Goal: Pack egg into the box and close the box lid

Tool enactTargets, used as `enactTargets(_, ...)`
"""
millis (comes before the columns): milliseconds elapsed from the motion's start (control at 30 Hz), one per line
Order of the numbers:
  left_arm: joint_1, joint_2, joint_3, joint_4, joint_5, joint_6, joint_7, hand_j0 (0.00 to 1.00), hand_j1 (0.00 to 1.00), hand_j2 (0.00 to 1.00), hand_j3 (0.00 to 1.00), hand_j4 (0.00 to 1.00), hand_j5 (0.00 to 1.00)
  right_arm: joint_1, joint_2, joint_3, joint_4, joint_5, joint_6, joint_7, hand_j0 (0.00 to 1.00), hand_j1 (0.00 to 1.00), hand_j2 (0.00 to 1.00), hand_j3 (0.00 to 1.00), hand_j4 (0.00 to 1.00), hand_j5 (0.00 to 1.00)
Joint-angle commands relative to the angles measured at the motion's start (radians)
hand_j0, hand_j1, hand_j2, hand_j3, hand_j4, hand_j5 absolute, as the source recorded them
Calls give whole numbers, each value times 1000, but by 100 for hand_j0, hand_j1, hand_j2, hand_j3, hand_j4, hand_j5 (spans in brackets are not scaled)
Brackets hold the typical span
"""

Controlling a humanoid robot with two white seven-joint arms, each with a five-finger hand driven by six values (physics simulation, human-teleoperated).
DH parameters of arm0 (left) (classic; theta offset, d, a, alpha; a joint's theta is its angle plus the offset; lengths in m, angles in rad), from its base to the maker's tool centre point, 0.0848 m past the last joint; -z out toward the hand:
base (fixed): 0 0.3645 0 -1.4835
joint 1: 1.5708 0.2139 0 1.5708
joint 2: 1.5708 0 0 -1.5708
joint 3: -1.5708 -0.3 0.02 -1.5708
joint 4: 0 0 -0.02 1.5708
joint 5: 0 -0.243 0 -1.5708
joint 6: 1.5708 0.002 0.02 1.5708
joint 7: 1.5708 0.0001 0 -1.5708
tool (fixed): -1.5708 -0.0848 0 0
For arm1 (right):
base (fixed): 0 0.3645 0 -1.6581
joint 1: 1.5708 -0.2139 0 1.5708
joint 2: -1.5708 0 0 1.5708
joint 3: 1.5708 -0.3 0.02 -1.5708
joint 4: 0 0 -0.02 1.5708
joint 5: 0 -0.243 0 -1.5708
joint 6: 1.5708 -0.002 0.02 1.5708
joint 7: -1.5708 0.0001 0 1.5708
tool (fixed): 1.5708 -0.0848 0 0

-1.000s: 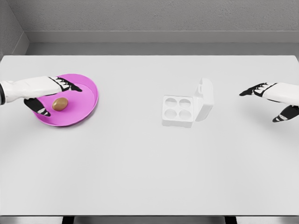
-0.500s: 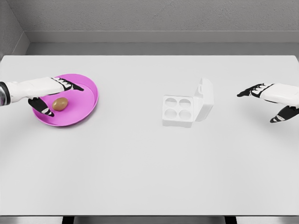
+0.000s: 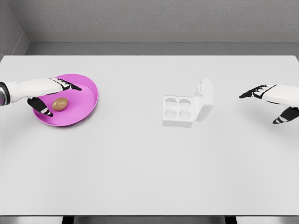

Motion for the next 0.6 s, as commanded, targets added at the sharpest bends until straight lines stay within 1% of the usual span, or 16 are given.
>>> enactTargets(0, 0, -9, 1, 13, 1, 3, 0, 100, 100, 100, 100, 100, 100, 0, -2, 1, 1, -6, 3, 1, 100, 100, 100, 100, 100, 100)
enactTargets(133, 0, -27, 1, 30, 1, 3, 0, 100, 100, 100, 100, 100, 100, -2, 0, 2, -2, -6, 3, -1, 100, 100, 100, 100, 100, 100)
enactTargets(200, 0, -27, 1, 30, 1, 3, 0, 100, 100, 100, 100, 100, 100, -3, 7, 19, 1, -6, 9, -2, 100, 100, 100, 100, 100, 100)
enactTargets(267, 0, -27, 1, 31, 1, 3, 0, 100, 100, 100, 100, 100, 100, -23, 13, 38, 36, -4, 15, -7, 100, 100, 100, 100, 100, 100)
enactTargets(300, 0, -27, 1, 34, 1, 3, 0, 100, 100, 100, 100, 100, 100, -25, 13, 41, 40, -4, 15, -5, 100, 100, 100, 100, 100, 100)
enactTargets(567, 0, -27, 2, 42, 3, 3, 0, 100, 100, 100, 100, 100, 100, -29, 26, 51, 32, -3, 9, -1, 100, 100, 100, 100, 100, 100)
